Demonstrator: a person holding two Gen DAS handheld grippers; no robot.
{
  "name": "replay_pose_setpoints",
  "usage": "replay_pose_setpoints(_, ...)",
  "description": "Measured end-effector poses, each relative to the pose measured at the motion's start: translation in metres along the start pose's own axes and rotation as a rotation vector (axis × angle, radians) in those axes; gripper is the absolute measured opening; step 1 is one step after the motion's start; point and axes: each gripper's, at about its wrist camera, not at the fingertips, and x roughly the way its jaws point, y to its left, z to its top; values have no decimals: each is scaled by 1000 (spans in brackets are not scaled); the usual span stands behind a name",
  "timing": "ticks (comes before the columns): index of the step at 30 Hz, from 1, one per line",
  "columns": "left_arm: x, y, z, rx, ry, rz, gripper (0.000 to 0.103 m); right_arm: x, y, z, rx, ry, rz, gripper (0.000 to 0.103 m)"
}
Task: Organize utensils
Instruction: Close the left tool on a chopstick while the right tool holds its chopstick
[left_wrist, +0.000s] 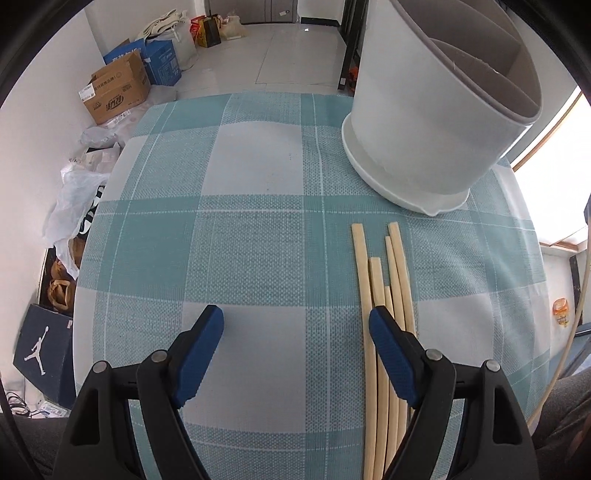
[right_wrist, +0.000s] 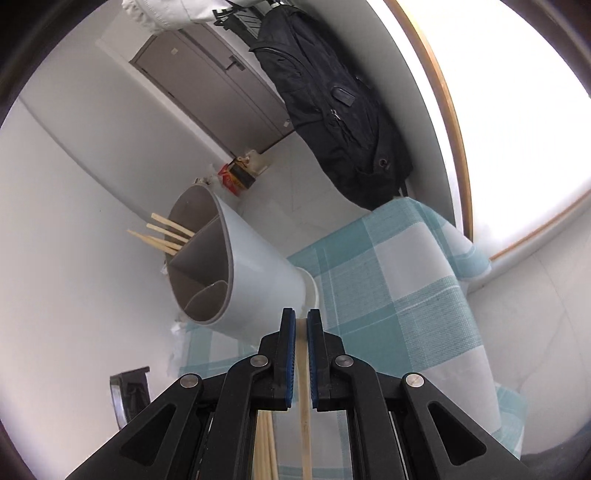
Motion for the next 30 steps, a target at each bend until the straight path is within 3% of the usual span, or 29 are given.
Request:
replay_pose_setpoints(4,2,-1,4,12,21,21,78,3,-10,-6,42,13,-13,6)
replay_pose_setpoints(10,9,-12,12,29,53,29,78,11,-42,-11,212,42,-25,6)
replay_pose_setpoints(20,11,-17,20,30,80,36,78,13,-39,-14,200,43,-47,6)
replay_pose_setpoints(26,10,-15,25,39,46,29,64,26,-52,-24,289,78,-20,6)
replay_pose_setpoints(28,10,-19,27,49,30,23,54,32,-58,-29,325,105,-18,6)
replay_pose_setpoints(30,9,-22,30,61,18,16,26,38,-64,-36,372,141,-7,6)
